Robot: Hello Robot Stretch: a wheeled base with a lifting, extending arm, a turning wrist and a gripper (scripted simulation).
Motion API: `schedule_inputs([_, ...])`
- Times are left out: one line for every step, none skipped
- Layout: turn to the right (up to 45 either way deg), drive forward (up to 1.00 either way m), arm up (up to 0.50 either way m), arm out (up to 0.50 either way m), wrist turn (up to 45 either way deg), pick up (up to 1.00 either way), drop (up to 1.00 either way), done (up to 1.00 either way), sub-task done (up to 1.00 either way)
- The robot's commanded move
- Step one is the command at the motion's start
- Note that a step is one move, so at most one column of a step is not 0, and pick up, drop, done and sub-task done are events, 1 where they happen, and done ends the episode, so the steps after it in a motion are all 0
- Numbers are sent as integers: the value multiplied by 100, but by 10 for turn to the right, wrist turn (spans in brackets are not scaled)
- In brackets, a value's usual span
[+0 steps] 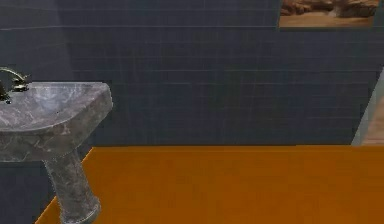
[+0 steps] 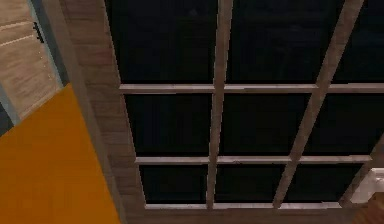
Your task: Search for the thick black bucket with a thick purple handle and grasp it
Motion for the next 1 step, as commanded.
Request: schedule_inputs([0, 45, 0, 0, 0, 0, 0, 0, 0])
